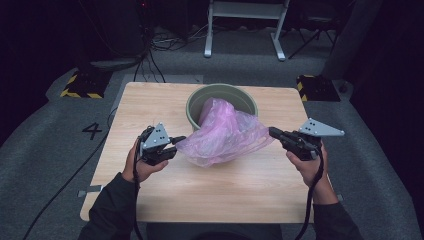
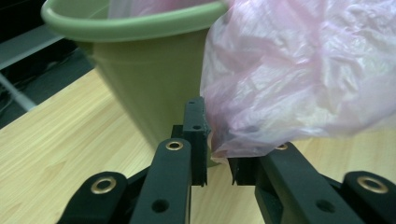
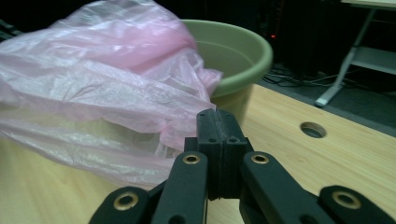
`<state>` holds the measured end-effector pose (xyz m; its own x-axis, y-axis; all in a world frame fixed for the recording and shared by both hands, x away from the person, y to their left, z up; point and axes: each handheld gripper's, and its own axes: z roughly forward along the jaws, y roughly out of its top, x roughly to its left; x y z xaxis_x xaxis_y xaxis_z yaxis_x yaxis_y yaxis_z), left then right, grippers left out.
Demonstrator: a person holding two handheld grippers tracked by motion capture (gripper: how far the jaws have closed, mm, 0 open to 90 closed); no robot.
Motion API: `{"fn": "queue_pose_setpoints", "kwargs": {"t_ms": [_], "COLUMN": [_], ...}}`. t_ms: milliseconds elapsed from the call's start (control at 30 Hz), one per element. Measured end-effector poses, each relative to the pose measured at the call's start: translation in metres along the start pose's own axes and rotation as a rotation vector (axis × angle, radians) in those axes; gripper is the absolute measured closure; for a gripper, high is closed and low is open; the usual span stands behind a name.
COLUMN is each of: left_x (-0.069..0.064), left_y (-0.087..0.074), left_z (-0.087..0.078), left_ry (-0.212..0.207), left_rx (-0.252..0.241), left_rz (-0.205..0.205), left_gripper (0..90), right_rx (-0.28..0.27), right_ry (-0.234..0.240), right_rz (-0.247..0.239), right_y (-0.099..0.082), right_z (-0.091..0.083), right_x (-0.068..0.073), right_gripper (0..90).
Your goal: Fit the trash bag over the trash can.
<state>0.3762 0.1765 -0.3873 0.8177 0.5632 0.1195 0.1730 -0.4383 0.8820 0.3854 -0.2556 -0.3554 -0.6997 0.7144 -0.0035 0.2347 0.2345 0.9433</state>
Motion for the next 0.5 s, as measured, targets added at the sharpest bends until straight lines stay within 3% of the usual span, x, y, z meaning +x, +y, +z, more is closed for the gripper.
{"fn": "queue_pose_setpoints", "kwargs": {"t_ms": [100, 233, 367, 500], "left_x": [0.002, 0.002, -0.002, -0.003], "left_y": [-0.004, -0.006, -0.008, -0.017], "left_z": [-0.001, -0.006, -0.019, -0.036], "left_ry": [0.003, 0.018, 0.010, 0.020], "left_rx": [0.011, 0.018, 0.031, 0.035], "left_rz": [0.005, -0.021, -0.012, -0.013], "left_gripper": [61.2, 26.8, 18.1, 16.7], "right_rx": [0.003, -0.004, -0.011, -0.037], "right_ry": [-0.026, -0.030, -0.038, -0.064], "right_rz": [0.024, 0.039, 0.023, 0.030], "right_y": [-0.005, -0.007, -0.004, -0.001], "right_z": [0.002, 0.001, -0.001, -0.004], "right_x": [-0.009, -0.012, -0.010, -0.012], "right_gripper": [90.0, 90.0, 90.0, 90.0]}}
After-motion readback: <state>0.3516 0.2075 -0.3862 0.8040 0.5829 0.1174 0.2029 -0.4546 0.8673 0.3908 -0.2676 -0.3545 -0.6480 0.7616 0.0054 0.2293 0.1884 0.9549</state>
